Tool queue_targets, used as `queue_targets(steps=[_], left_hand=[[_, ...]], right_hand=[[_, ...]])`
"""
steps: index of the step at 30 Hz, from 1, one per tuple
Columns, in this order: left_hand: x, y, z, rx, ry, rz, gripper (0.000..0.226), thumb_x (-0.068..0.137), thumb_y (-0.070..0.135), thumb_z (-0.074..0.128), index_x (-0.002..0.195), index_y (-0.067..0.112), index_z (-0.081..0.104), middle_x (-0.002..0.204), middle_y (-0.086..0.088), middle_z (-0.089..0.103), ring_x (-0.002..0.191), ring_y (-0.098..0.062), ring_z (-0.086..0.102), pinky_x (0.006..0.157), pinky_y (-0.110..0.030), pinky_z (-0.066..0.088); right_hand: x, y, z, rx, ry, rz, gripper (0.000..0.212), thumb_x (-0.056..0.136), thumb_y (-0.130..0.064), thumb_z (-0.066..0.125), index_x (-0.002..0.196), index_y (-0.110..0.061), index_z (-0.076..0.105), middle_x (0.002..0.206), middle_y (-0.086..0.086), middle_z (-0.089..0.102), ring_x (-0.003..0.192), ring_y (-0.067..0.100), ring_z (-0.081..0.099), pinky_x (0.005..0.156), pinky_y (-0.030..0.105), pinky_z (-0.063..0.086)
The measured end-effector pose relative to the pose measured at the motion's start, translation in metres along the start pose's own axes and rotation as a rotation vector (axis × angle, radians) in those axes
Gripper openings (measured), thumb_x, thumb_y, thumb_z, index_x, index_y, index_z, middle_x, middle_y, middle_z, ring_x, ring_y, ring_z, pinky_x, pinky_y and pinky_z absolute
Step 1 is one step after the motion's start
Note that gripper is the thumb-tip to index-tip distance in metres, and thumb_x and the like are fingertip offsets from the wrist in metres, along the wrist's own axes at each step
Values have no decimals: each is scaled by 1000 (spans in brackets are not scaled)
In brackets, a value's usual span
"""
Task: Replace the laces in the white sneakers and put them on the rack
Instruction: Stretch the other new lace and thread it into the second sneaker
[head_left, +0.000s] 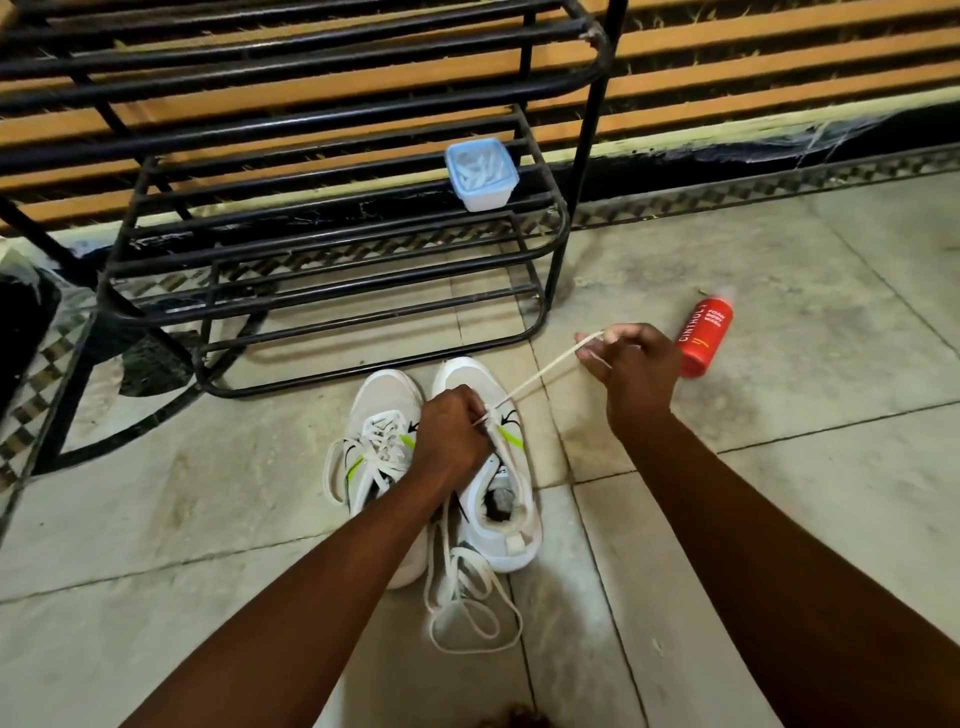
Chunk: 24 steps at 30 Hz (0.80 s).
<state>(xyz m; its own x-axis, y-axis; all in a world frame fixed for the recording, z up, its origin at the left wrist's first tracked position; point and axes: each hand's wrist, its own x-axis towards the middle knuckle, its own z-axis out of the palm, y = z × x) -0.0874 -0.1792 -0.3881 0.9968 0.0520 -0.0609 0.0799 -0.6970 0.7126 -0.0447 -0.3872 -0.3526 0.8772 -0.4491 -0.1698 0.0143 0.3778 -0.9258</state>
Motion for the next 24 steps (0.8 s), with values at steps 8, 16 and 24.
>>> queue_targets(steps=[8, 16, 24], left_hand=[[4, -7, -4, -48, -24, -28, 20, 66, 5, 76, 76, 19, 65, 78, 7, 73, 72, -12, 69, 76, -31, 58], [7, -10, -13, -107, -110, -96, 23, 58, 20, 59, 79, 20, 66, 84, 5, 73, 73, -12, 65, 80, -33, 57], [7, -4, -15, 0, -119, -50, 25, 69, -7, 62, 86, 11, 67, 83, -1, 72, 81, -21, 69, 73, -28, 51]], right_hand=[[53, -43, -44, 425, 261, 204, 24, 86, 7, 32, 72, -10, 42, 67, 7, 42, 49, 19, 47, 48, 22, 39], [-2, 30, 6, -895, -454, -488, 11, 82, -12, 74, 92, -11, 69, 89, 4, 65, 80, 13, 60, 74, 22, 44], [-41, 47, 46, -1671, -869, -722, 25, 83, -3, 58, 106, -7, 65, 115, 16, 55, 111, 37, 50, 79, 41, 43]])
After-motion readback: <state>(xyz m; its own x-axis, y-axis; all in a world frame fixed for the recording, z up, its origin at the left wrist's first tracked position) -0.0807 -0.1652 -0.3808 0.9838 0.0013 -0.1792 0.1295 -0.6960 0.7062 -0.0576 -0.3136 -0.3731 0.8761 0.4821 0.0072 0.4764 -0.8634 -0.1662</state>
